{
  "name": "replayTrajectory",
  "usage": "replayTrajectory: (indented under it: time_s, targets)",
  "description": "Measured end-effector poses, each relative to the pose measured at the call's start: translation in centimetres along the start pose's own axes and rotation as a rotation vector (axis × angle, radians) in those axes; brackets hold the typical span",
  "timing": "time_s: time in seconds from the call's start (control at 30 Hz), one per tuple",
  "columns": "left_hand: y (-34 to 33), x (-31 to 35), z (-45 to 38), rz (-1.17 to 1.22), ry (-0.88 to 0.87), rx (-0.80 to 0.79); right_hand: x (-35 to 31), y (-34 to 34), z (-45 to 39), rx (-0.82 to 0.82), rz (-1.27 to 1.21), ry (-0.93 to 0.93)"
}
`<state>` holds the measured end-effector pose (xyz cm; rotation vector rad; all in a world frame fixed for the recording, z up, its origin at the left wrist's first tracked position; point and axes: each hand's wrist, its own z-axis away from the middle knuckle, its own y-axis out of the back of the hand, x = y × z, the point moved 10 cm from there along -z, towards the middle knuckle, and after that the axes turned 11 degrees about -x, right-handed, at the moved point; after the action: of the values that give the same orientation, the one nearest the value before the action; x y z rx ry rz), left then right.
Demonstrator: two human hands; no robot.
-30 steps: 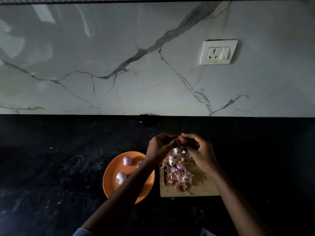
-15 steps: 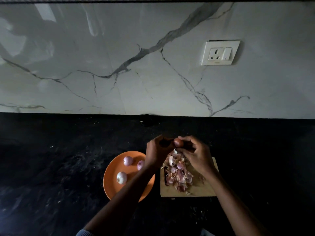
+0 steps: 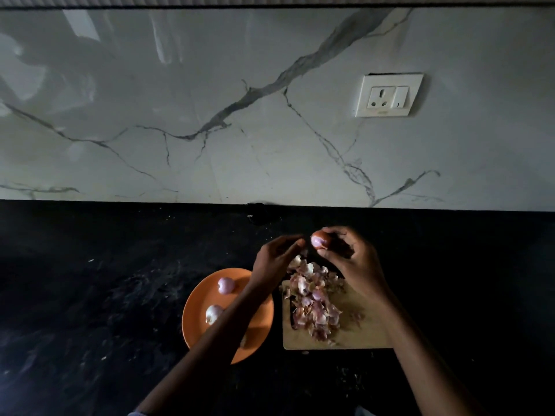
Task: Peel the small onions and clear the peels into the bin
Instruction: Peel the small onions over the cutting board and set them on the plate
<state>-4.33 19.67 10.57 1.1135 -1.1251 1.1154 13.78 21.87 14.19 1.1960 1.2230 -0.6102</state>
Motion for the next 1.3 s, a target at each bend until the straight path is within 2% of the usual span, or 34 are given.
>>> replayTrajectory:
  time_s: [0.07,0.17,0.5,0.67,0.8,0.9,1.03,1.3]
  targets:
    - [-1.2,1.0,0.0,0.056,-0.015,-0.061,0.1,-0.5,0.1,-0.030,-0.006,0.001]
    - [-1.7,1.3,0.0,0.081,-0.030,-0.063,0.0,-0.7,0.2,-0.023,-0.005,0.020]
    - [-0.6,2.4,0.5,-0.276,-0.060,0.078,-0.8,-0.9,0.7,0.000,0.146,0.104]
    - [-0.1,2.2,0.8,-0.315,-0.060,0.131,-1.1,-1.4,1.1,-0.002,0.188,0.127]
    - [0.0,1.5,0.6,-0.206,-0.047,0.085,-0.8,-1.1,1.2,0.029,0.076,0.096]
    - [-0.4,0.1,0.4,0.085,0.021,0.055,-0.3,-1.0,1.0,0.057,-0.029,0.055]
    - [-1.5,-0.2,0.4,0.279,0.039,-0.033,-0.3,-1.2,0.7,0.030,-0.065,0.068]
    - [-1.5,1.0,0.5,0.276,0.000,-0.011,0.4,-1.4,0.7,-0.042,-0.074,0.042]
